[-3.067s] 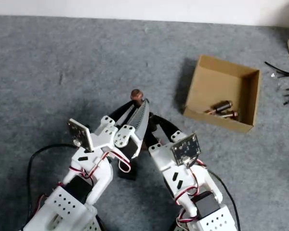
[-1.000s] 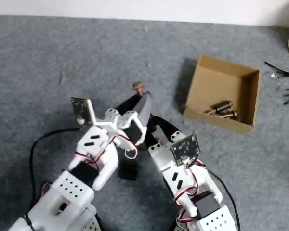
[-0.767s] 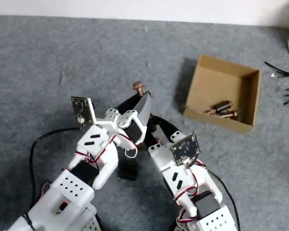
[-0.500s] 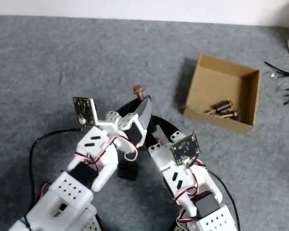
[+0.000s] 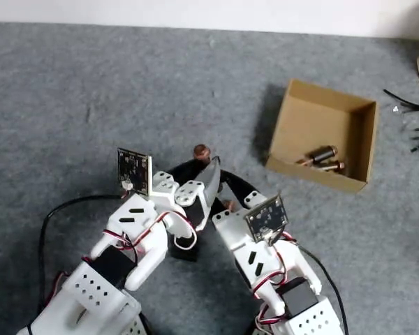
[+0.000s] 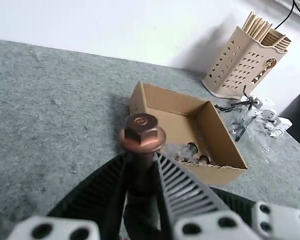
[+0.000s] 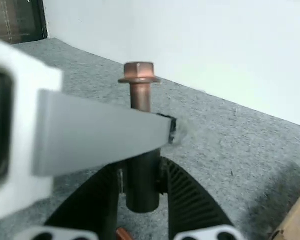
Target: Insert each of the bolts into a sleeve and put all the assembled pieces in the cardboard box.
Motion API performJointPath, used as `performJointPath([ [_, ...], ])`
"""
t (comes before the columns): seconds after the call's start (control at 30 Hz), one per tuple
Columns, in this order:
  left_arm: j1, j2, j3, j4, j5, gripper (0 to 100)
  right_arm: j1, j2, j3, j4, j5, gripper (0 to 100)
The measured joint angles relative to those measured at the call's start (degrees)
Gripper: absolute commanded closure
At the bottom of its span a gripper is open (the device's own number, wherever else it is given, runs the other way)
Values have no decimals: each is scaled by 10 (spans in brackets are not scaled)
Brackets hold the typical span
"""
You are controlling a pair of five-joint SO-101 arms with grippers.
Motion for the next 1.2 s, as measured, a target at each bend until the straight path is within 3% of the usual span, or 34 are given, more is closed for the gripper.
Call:
performJointPath([
  [0.13,1,-3,9,1,1,663,24,1,0,0,0,993],
  [0.23,1,-4,16,4,1,644,30,-1,0,-2,0,993],
  [0.57,0,-4,-31,4,0,706,45,0,0,-4,0,993],
  [0.77,-84,-24,-52,10,-27,826,70,0,0,-4,0,993],
  [0.97,-142,-164,-21,89,-126,952,112,0,0,-15,0,993],
  [1.1,-142,-293,40,149,-142,960,120,0,0,-16,0,993],
  [1.2,-147,-316,84,153,-145,961,138,0,0,-11,0,993],
])
